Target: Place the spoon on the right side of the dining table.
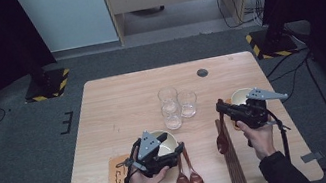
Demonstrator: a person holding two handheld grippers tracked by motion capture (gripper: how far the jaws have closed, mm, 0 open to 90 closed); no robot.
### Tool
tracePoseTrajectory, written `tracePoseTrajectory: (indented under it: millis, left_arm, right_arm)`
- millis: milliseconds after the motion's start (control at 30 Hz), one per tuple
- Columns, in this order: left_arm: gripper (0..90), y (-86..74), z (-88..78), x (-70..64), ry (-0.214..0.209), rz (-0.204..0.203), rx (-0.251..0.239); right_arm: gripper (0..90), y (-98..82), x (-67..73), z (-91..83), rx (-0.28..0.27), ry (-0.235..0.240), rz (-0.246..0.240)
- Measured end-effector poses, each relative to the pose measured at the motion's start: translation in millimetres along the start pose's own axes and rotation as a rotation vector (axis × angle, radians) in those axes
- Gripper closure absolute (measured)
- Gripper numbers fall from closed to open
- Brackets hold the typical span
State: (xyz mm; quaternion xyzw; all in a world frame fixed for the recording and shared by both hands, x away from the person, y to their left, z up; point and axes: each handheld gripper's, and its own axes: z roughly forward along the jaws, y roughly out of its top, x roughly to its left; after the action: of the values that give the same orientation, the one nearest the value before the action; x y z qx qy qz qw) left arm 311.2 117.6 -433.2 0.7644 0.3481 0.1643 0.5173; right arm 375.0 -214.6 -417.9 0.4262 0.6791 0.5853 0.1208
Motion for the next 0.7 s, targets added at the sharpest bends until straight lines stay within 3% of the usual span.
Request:
tracePoseTrajectory:
  millis: [700]
  left_arm:
    - [31.6,-6.4,-21.6,40.3,0.127,-0.049,-0.019]
  right_arm:
    - [84.7,9.0,-1.9,3.1,-0.029,-0.018,-0.011]
